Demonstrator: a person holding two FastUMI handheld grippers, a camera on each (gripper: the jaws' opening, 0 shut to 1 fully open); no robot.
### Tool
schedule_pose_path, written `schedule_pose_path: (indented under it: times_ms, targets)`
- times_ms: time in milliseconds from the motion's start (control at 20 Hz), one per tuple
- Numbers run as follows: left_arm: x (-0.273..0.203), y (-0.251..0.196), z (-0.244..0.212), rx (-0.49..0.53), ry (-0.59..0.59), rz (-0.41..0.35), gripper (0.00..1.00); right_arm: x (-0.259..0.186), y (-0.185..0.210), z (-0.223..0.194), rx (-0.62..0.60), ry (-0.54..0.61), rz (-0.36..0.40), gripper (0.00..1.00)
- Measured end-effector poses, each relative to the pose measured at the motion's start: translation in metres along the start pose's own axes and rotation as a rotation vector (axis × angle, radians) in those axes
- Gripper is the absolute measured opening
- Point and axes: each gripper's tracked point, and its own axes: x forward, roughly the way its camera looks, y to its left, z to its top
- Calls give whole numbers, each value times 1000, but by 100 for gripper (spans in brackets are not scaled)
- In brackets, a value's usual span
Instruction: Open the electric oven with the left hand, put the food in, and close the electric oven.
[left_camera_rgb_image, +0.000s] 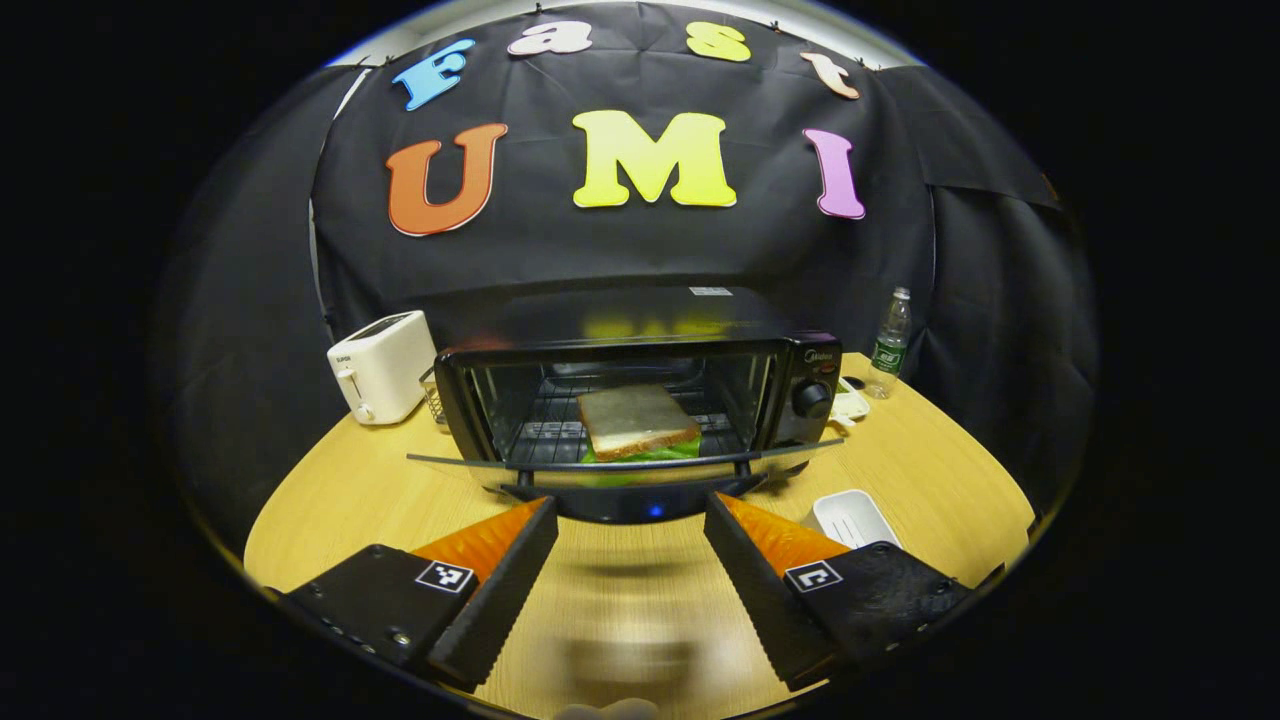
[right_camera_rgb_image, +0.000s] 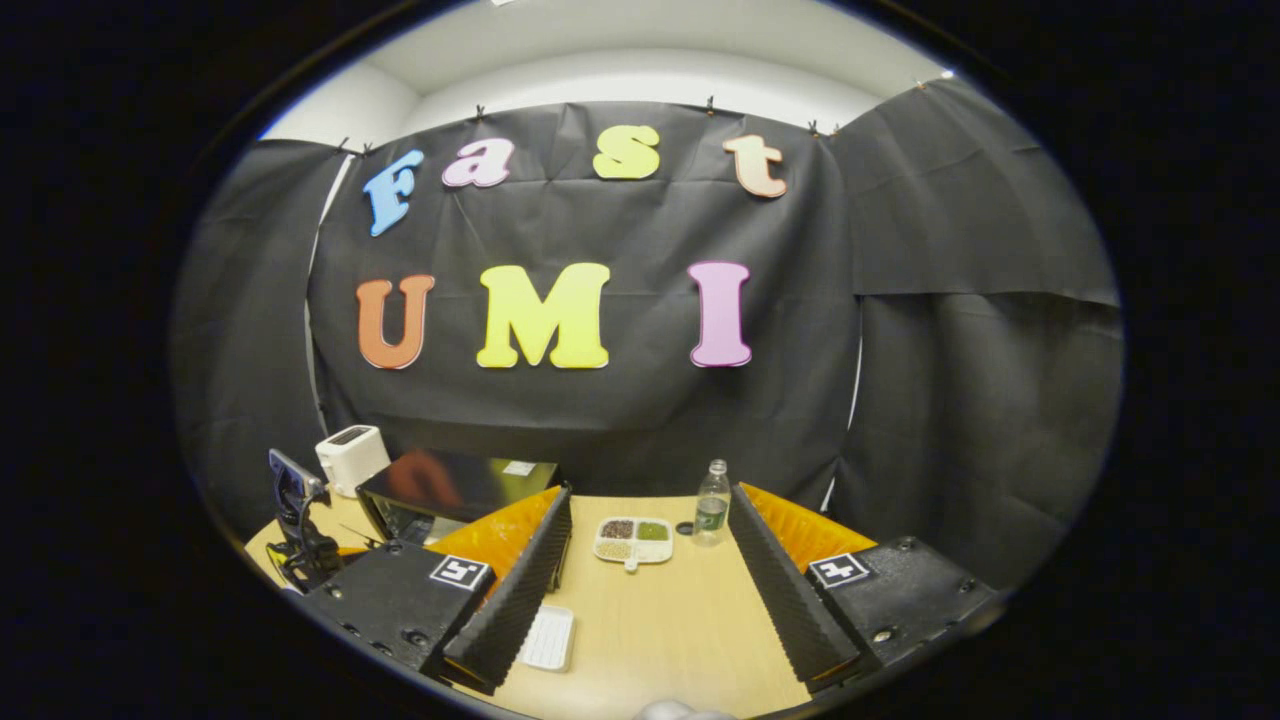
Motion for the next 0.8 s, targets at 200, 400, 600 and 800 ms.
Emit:
schedule_pose_path:
  times_ms: [200, 400, 600, 800]
  targets:
    - [18, 2, 37, 18, -71, -1, 97, 0, -9, 5, -6, -14, -20, 95]
    - [35, 4, 53, 13, -94, 5, 97, 0, -13, 5, -10, -7, -30, 95]
    - [50, 8, 51, 5, -78, 11, 97, 1, -15, 3, -9, 1, -34, 95]
    - [49, 14, 52, 10, -69, 27, 97, 1, -17, 4, -11, 7, -42, 95]
